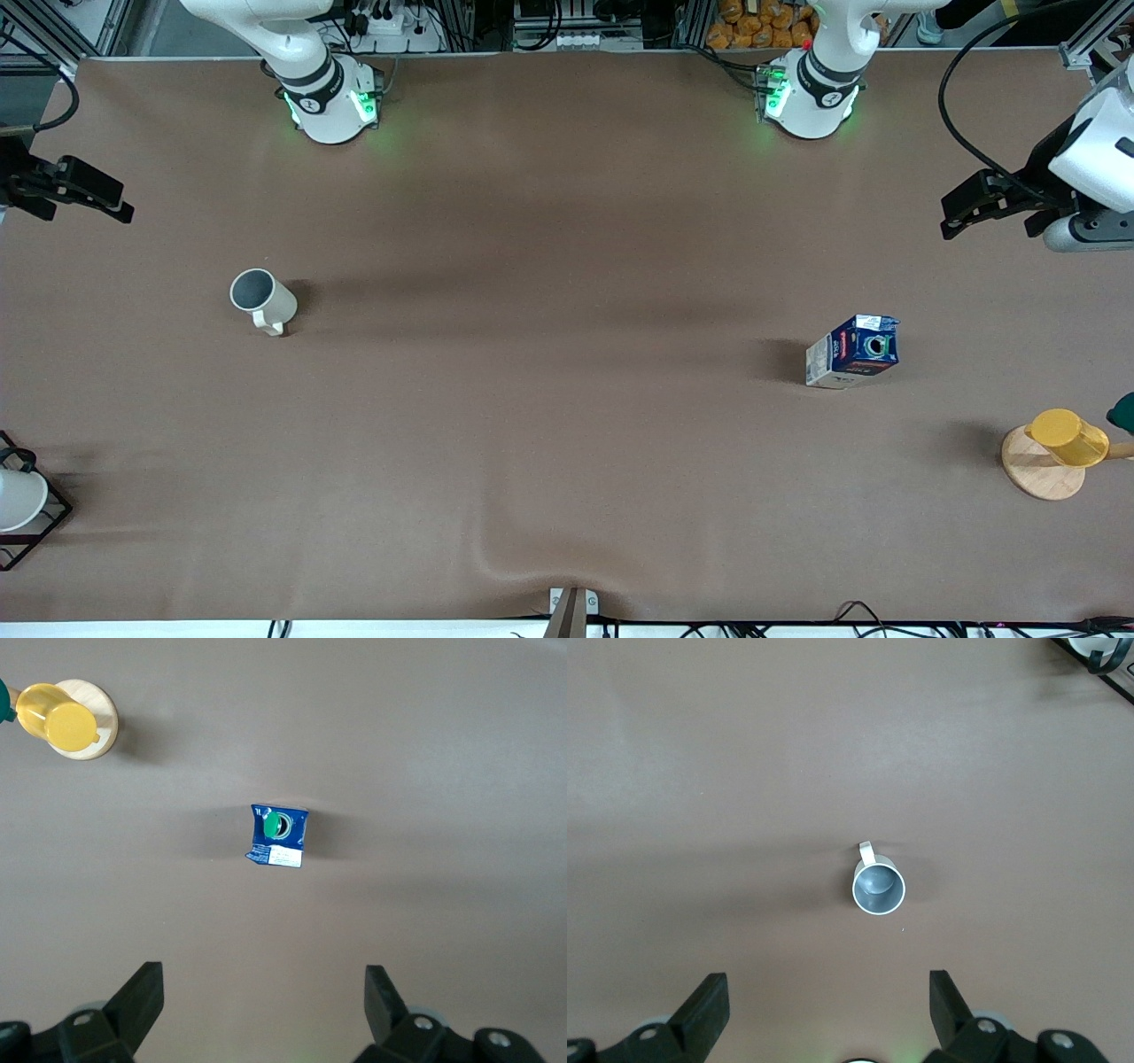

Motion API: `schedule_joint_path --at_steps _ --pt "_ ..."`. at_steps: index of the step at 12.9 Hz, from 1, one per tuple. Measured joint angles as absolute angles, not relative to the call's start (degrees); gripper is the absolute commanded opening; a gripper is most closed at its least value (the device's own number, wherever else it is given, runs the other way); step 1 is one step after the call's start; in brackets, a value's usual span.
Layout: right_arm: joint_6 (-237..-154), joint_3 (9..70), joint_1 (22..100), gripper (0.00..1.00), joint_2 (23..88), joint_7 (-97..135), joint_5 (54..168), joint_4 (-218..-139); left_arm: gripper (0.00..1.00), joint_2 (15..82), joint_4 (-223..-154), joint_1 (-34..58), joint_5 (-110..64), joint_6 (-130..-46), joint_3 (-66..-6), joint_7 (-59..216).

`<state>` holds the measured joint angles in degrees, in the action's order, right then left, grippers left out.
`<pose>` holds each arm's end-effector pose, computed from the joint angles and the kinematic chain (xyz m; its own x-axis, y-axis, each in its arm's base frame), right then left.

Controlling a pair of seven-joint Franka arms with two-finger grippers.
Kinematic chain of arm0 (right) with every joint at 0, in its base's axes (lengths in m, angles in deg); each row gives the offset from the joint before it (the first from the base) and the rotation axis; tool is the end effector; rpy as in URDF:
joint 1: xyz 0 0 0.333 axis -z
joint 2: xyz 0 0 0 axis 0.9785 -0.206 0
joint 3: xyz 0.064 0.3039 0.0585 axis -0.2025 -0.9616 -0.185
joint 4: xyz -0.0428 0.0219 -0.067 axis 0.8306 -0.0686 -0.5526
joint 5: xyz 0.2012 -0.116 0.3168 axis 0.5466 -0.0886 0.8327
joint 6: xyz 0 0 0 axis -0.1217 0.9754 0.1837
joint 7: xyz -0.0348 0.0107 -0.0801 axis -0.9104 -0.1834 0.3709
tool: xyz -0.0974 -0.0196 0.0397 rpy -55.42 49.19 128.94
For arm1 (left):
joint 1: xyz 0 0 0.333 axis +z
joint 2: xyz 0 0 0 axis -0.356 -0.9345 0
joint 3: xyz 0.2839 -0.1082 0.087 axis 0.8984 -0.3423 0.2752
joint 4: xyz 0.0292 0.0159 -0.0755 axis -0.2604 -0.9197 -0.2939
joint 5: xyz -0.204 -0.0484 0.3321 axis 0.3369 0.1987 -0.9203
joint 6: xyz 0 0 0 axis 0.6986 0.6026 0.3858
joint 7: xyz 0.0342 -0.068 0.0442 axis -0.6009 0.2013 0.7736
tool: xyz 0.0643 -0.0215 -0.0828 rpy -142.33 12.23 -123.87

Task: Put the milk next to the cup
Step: 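Reach the left gripper to the milk carton while the right gripper reaches the mug, then close the left gripper on the carton while the right gripper grasps the mug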

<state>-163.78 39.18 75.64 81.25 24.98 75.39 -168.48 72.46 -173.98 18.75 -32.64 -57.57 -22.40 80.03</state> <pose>0.5324 -0.0220 0.6429 0.9967 -0.0582 -0.0562 -0.0594 -0.9980 -0.0200 0.5539 -0.0629 0.6447 0.9997 0.0235 0.0015 0.0235 -0.9997 -0.0117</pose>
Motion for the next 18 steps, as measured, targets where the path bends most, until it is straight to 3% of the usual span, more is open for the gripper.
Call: schedule_joint_path --at_steps 7,12,14,18 --pt "-163.8 39.1 74.7 1.0 81.1 25.6 75.1 -168.5 1.0 71.5 -174.2 19.4 -32.7 -57.8 -21.9 80.0" --pt "-163.0 39.0 74.5 1.0 81.1 26.8 75.1 -169.2 1.0 62.5 -178.5 19.4 -32.7 -70.7 -21.9 80.0" --pt "-163.9 38.9 73.8 1.0 80.9 26.9 75.1 -171.9 1.0 58.6 -179.2 19.4 -32.7 -72.9 -21.9 80.0" --pt "-175.4 38.8 72.1 1.0 80.2 27.2 72.5 -184.2 1.0 54.0 -179.8 19.4 -32.7 -74.7 -21.9 80.0"
